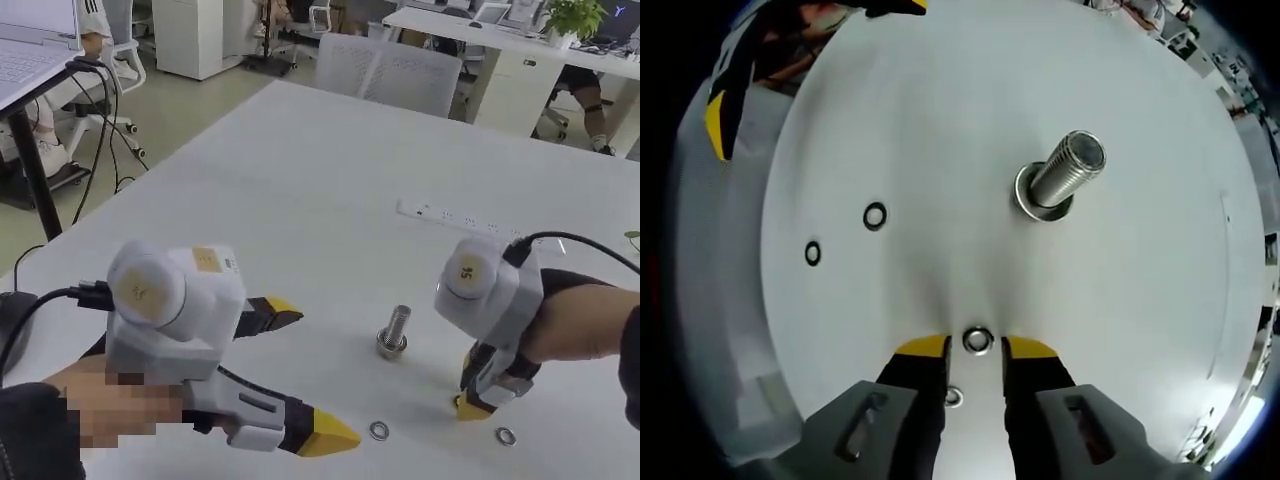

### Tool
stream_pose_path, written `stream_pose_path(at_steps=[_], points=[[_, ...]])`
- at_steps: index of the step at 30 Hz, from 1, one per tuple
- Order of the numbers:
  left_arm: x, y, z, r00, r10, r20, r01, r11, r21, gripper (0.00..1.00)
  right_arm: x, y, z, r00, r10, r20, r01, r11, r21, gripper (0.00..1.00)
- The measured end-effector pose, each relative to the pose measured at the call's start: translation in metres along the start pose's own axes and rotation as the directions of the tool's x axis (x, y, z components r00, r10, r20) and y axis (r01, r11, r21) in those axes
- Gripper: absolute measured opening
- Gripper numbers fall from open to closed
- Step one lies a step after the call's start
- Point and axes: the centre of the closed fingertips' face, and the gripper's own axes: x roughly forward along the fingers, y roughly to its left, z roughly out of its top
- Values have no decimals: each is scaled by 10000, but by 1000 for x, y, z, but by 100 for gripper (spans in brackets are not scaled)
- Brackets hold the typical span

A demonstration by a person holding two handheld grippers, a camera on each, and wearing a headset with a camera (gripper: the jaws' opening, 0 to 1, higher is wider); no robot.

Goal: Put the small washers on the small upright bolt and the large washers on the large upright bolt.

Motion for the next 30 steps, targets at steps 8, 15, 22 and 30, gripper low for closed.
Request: stream_pose_path(at_steps=[8, 15, 22, 30], points=[[1, -1, 1, 10000, -19, 9, 19, 10000, 4, 84, -1, -1, -2, 9999, -109, -23, 109, 9999, -84, 21], [0, -2, 1, 10000, -27, 20, 27, 10000, -3, 84, -1, 0, -1, 9999, -149, 22, 149, 9998, -163, 17], [0, -2, 2, 10000, -46, 14, 46, 10000, 30, 84, -1, 1, -1, 9998, -175, 98, 176, 9998, -92, 16], [2, -4, 2, 9999, -126, -59, 126, 9999, 107, 83, -1, 1, -1, 9994, -227, 252, 226, 9997, 27, 14]])
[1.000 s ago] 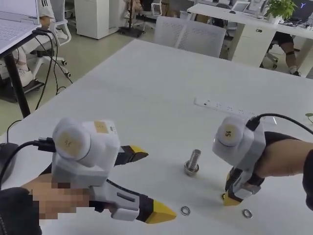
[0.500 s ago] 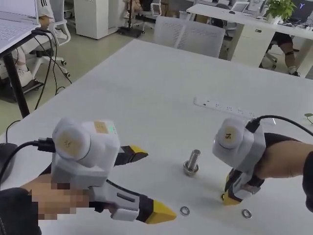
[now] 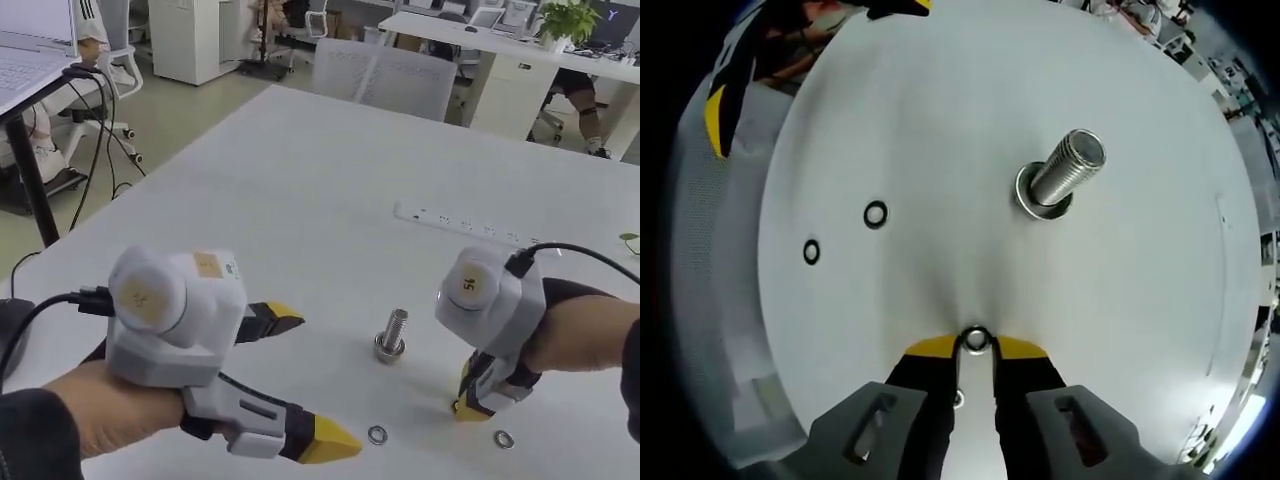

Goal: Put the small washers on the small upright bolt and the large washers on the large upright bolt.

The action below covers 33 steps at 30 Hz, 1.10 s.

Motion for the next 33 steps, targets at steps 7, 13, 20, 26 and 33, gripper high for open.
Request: stream_pose_path(at_steps=[7, 13, 20, 26, 33], points=[[2, -2, 2, 9999, -86, -55, 87, 9999, 85, 83, 0, 0, 0, 9999, -86, 93, 86, 10000, 23, 14], [4, -4, 2, 9998, -165, -123, 167, 9997, 158, 83, 0, 0, 0, 9998, -133, 175, 132, 9999, 59, 14], [8, -8, 2, 9990, -361, -260, 367, 9990, 247, 83, 0, 1, -1, 9998, -128, 180, 125, 9998, 144, 14], [11, -10, 2, 9982, -507, -326, 517, 9982, 307, 83, -1, 6, -3, 9997, -124, 213, 119, 9996, 268, 14], [15, -15, 5, 9969, -683, -378, 700, 9966, 437, 83, -2, 12, -8, 9997, -132, 221, 123, 9992, 391, 14]])
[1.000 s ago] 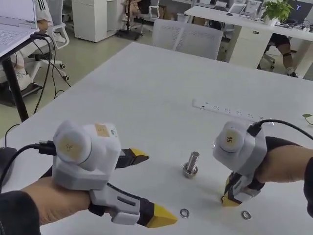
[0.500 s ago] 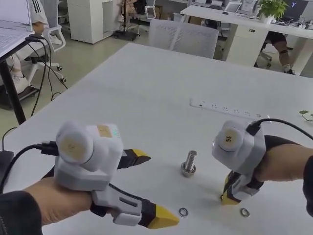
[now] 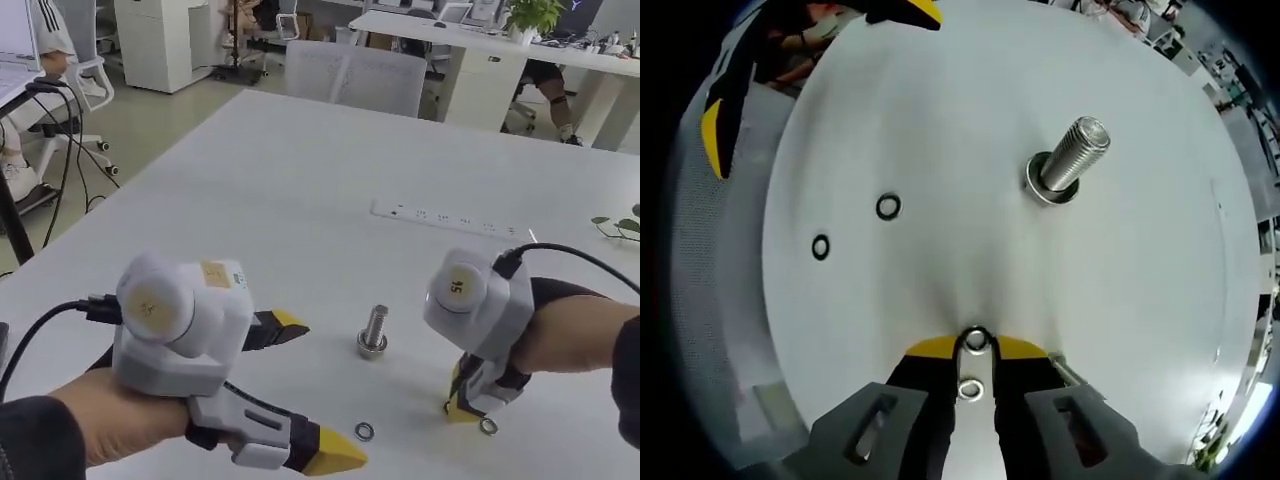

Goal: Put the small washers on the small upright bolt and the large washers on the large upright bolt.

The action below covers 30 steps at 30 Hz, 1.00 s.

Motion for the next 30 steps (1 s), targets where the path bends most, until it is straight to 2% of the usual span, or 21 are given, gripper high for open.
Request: stream_pose_path(at_steps=[22, 30], points=[[11, -11, 7, 9987, -488, -156, 494, 9982, 353, 83, -4, 20, -16, 9999, 62, 112, -66, 9990, 433, 13], [14, -16, 5, 9976, -646, -231, 655, 9970, 401, 84, -10, 25, -17, 9998, 70, 204, -80, 9986, 531, 13]])
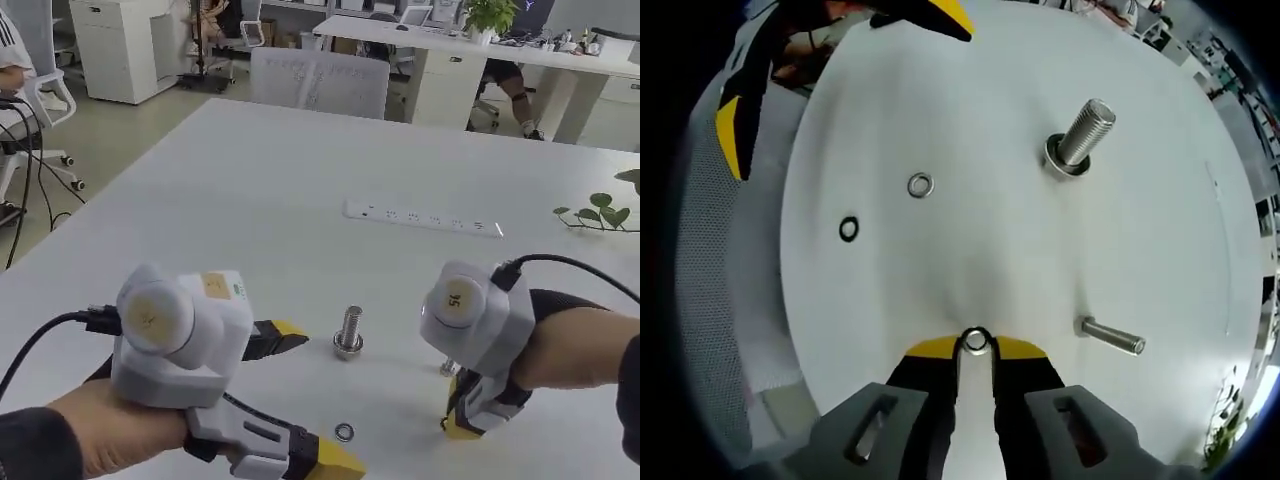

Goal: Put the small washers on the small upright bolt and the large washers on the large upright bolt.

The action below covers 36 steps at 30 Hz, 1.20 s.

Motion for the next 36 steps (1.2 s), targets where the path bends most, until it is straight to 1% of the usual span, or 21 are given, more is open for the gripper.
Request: stream_pose_path(at_steps=[3, 5, 9, 20, 23, 28, 33, 36], points=[[0, -1, 0, 10000, -51, -11, 51, 10000, 29, 84, -5, 4, 2, 9999, 96, 107, -97, 9999, 54, 13], [1, -1, 0, 10000, -71, -13, 71, 10000, 22, 84, -8, 5, 2, 9999, 48, 140, -49, 10000, 48, 13], [1, -2, 0, 9999, -114, -15, 114, 9999, 42, 84, -14, 5, -1, 9999, -31, 127, 30, 10000, 59, 13], [5, -4, -1, 9997, -259, -31, 260, 9996, 64, 84, -35, 6, -13, 9992, -109, 393, 91, 9989, 454, 13], [6, -3, -1, 9996, -274, -33, 274, 9996, 59, 84, -41, 3, -18, 9988, -190, 447, 163, 9981, 600, 13], [8, -3, -1, 9995, -327, -31, 327, 9995, 56, 84, -53, -8, -25, 9981, -407, 456, 369, 9960, 812, 13], [10, -2, -2, 9995, -324, -50, 325, 9995, 32, 84, -67, -21, -26, 9961, -650, 598, 591, 9935, 968, 13], [11, -2, -2, 9995, -329, -27, 329, 9995, 9, 84, -73, -28, -24, 9947, -843, 589, 785, 9924, 943, 13]])
